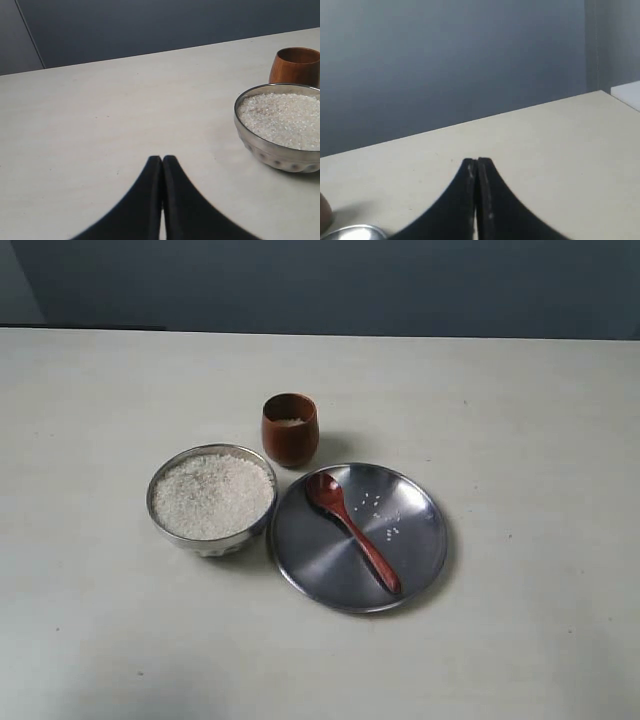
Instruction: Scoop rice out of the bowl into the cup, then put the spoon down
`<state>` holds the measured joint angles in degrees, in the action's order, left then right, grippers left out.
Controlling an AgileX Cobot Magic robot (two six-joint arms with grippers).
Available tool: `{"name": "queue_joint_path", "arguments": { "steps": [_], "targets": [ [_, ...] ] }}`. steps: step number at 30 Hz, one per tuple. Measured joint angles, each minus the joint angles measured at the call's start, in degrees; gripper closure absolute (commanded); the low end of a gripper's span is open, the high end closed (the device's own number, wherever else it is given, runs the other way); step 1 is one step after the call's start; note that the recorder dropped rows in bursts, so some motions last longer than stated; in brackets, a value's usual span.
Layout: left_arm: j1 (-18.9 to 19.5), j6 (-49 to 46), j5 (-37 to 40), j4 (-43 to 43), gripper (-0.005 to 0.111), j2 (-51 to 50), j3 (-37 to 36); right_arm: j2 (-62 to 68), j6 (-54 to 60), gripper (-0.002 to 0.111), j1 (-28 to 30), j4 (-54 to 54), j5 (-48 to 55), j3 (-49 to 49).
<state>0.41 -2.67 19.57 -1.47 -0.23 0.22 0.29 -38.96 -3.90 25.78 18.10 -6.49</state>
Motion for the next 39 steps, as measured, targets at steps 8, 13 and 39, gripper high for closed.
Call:
{"name": "queue_joint_path", "arguments": {
  "steps": [8, 13, 39],
  "targets": [
    [0.0, 0.0, 0.0, 0.0, 0.106, 0.0, 0.0, -0.1, -0.1, 0.109, 3.0, -0.9, 0.3, 1.1],
    [0.0, 0.0, 0.0, 0.0, 0.106, 0.0, 0.0, -0.1, -0.1, 0.109, 3.0, -0.9, 0.4, 1.1],
    [0.0, 0.0, 0.0, 0.0, 0.106, 0.0, 0.0, -0.1, 37.3, 0.109, 3.0, -26.5, 0.2, 6.0]
  ]
}}
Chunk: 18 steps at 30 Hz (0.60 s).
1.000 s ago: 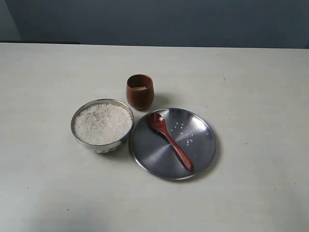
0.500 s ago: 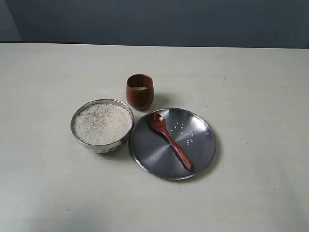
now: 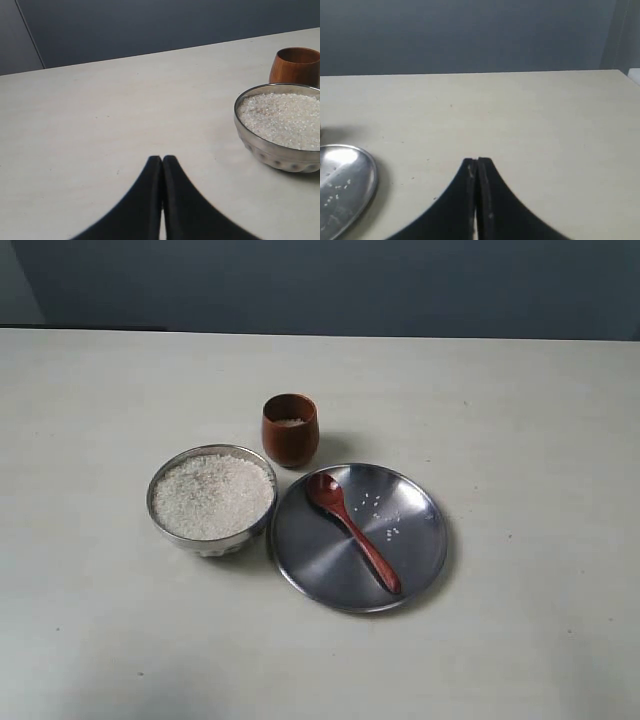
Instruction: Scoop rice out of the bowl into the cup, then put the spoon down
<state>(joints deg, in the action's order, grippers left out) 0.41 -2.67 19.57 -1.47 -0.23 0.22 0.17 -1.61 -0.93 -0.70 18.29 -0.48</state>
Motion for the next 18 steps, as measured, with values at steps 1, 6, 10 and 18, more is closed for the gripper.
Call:
{"name": "queue_joint_path", "arguments": {
  "steps": [1, 6, 10, 18],
  "targets": [
    [0.0, 0.0, 0.0, 0.0, 0.106, 0.0, 0.0, 0.0, 0.3, 0.109, 0.0, -0.1, 0.0, 0.0],
    [0.0, 0.0, 0.0, 0.0, 0.106, 0.0, 0.0, 0.0, 1.0, 0.109, 0.0, -0.1, 0.0, 0.0],
    [0.0, 0.0, 0.0, 0.0, 0.106, 0.0, 0.0, 0.0, 0.9, 0.109, 0.0, -0.1, 0.1, 0.0],
    [0.0, 0.0, 0.0, 0.0, 0.106, 0.0, 0.0, 0.0, 0.9, 0.109, 0.0, 2.0, 0.1, 0.0]
  ]
}}
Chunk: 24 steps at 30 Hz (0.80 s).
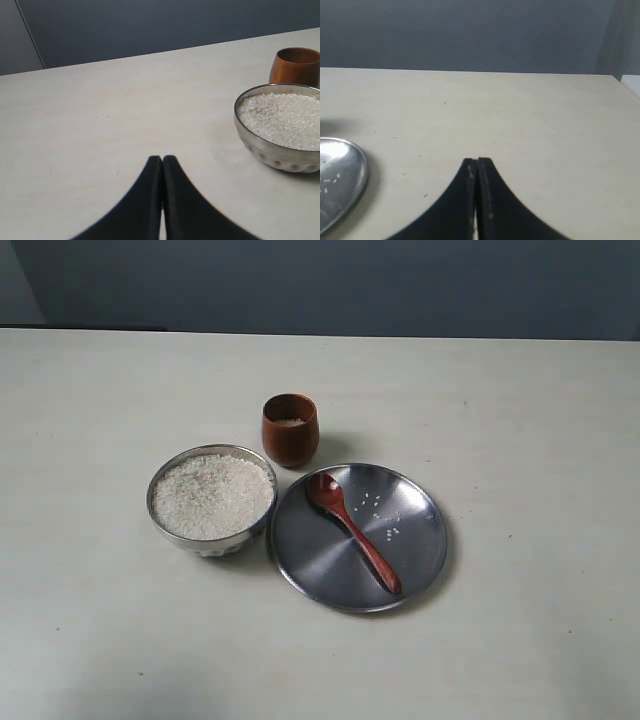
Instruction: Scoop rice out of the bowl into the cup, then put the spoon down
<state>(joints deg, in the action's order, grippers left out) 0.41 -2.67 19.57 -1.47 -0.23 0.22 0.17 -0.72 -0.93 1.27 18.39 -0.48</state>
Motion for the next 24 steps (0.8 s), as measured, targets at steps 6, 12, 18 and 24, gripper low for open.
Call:
{"name": "queue_joint_path", "arguments": {
  "steps": [6, 12, 18, 24],
  "targets": [
    [0.0, 0.0, 0.0, 0.0, 0.106, 0.0, 0.0, 0.0, -0.1, 0.109, 0.0, 0.3, 1.3, 0.0],
    [0.0, 0.0, 0.0, 0.0, 0.106, 0.0, 0.0, 0.0, -0.1, 0.109, 0.0, 2.3, 2.3, 0.0],
    [0.0, 0.0, 0.0, 0.0, 0.106, 0.0, 0.0, 0.0, -0.1, 0.109, 0.0, 2.6, 2.3, 0.0],
    [0.0, 0.0, 0.0, 0.0, 0.106, 0.0, 0.0, 0.0, -0.1, 0.109, 0.0, 2.6, 2.3, 0.0]
  ]
}}
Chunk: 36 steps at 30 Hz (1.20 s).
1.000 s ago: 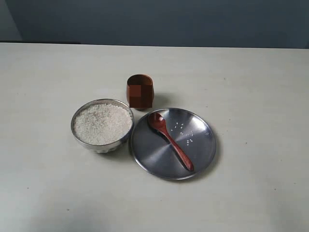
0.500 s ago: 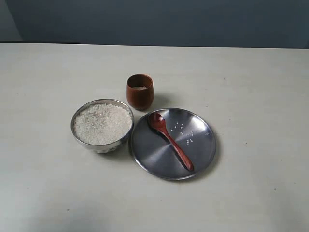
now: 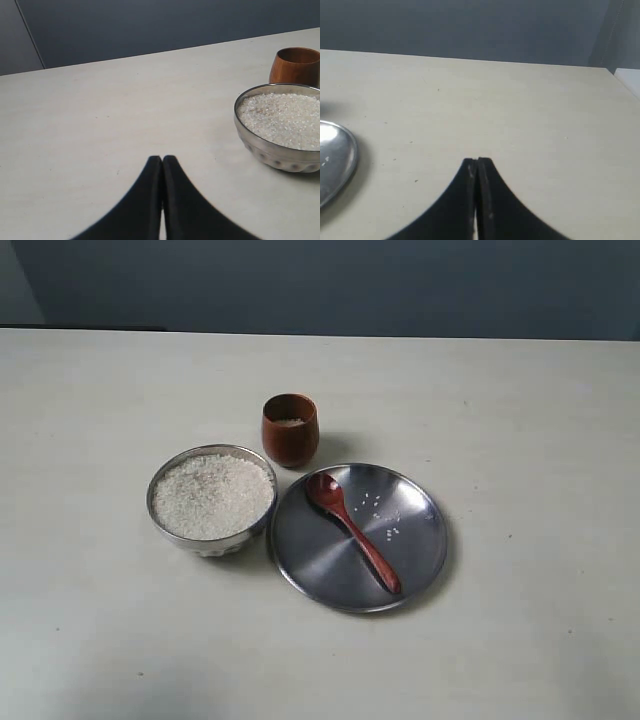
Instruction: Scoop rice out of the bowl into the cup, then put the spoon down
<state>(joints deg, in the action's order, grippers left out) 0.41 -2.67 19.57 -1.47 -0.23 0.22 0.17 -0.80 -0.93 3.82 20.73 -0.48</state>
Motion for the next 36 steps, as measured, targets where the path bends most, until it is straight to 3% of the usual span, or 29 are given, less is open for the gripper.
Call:
{"name": "queue_joint_path", "arguments": {
  "steps": [36],
  "targets": [
    [0.0, -0.1, 0.0, 0.0, 0.106, 0.0, 0.0, 0.0, 0.0, 0.109, 0.0, -2.1, 0.0, 0.0]
  ]
}}
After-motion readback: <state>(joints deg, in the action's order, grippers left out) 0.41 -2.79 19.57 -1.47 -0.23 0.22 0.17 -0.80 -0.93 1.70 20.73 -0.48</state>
